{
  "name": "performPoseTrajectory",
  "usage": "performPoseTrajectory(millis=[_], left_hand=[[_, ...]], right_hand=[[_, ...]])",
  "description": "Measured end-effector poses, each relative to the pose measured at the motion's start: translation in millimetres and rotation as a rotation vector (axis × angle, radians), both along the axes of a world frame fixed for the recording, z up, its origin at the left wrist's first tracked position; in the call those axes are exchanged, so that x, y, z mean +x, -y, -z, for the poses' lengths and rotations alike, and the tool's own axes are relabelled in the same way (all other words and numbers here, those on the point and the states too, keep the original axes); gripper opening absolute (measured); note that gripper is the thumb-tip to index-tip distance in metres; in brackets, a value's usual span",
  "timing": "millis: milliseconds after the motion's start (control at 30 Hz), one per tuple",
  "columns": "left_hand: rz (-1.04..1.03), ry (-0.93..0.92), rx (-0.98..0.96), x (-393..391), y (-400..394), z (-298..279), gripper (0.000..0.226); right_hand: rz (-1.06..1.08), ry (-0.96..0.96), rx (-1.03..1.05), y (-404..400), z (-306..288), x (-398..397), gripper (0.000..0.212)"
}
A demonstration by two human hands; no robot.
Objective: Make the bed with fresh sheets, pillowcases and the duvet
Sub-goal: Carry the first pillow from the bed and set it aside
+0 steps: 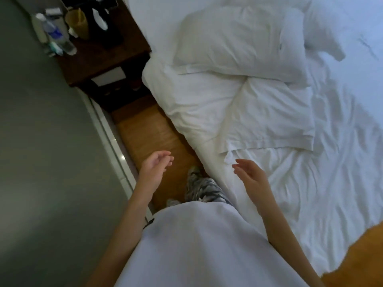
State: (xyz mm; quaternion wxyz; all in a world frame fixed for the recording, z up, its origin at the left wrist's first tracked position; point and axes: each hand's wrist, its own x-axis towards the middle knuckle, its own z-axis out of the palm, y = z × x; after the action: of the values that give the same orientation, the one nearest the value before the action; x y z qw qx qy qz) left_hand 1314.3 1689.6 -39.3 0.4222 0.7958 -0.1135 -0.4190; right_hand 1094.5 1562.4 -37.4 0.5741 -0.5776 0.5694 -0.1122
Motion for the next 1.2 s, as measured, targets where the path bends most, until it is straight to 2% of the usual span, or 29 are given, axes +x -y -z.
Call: performPoseTrajectory(millis=[167,400,600,767,1000,1200], left_hand=[[0.088,0.035,0.069,62,89,18,0.016],[0.280,0.082,0.005,134,222,1,0.010],[0.418,0.055,0.032,196,313,11,0.012],[0.583,0.008,0.080,266,402,31,0.016],[0.946,0.067,0.061,385,572,51,0.015],[1.054,0.153,-0.003,422,723,83,0.012]], right_hand=[[0.134,0.030,0.067,76,27,44,0.018],[0.244,0.095,0.031,204,11,101,0.017],[0.368,0.073,0.040,265,21,136,0.018],[0.573,0.025,0.071,301,42,184,0.019],[0.817,-0.022,0.069,360,52,298,0.020],[0.810,-0.047,0.112,440,85,377,0.022]])
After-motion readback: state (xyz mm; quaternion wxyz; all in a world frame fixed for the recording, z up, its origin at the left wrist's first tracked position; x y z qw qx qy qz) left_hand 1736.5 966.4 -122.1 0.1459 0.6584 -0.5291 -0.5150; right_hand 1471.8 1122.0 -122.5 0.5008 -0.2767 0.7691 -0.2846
